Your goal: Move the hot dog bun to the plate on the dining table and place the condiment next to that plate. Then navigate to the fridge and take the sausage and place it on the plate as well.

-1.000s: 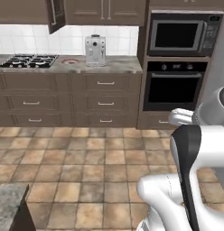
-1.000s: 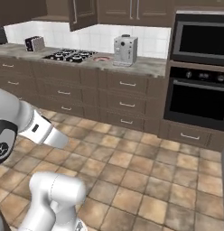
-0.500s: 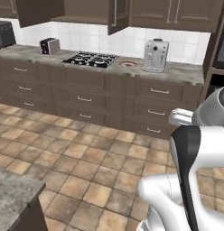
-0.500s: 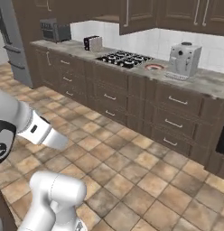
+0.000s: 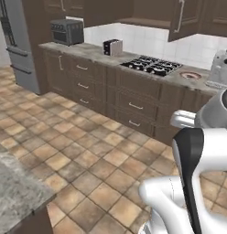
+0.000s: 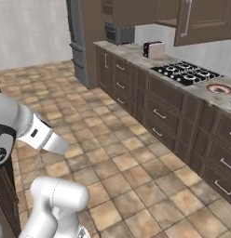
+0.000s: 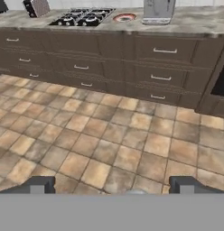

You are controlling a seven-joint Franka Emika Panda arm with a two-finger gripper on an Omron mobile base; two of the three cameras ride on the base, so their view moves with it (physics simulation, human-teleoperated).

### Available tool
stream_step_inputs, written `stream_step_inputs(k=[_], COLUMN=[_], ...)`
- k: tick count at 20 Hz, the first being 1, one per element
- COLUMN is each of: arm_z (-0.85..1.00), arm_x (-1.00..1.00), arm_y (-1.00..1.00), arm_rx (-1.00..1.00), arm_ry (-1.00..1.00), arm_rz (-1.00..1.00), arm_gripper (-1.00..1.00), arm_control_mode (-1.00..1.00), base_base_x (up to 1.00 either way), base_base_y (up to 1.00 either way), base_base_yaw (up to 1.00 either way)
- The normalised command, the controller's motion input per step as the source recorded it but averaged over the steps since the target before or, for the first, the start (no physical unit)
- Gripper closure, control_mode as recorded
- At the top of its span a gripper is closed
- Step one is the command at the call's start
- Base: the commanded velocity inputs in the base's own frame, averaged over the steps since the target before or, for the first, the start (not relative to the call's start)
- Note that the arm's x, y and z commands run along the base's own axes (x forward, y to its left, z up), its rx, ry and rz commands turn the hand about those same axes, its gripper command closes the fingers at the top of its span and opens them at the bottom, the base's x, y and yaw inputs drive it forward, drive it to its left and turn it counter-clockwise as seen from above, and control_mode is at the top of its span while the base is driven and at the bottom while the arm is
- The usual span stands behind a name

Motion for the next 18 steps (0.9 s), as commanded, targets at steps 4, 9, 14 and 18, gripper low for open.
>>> stream_step_inputs(k=[4, 9, 14, 18], arm_z=[0.00, 0.00, 0.00, 0.00], arm_x=[0.00, 0.00, 0.00, 0.00], arm_y=[0.00, 0.00, 0.00, 0.00], arm_rx=[0.00, 0.00, 0.00, 0.00], arm_ry=[0.00, 0.00, 0.00, 0.00], arm_rz=[0.00, 0.00, 0.00, 0.00], arm_gripper=[-1.00, -1.00, -1.00, -1.00], arm_control_mode=[1.00, 1.00, 1.00, 1.00], base_base_x=[1.00, 1.00, 1.00, 1.00], base_base_y=[-0.21, -0.32, -0.35, -0.43], base_base_yaw=[0.53, 0.45, 0.39, 0.31])
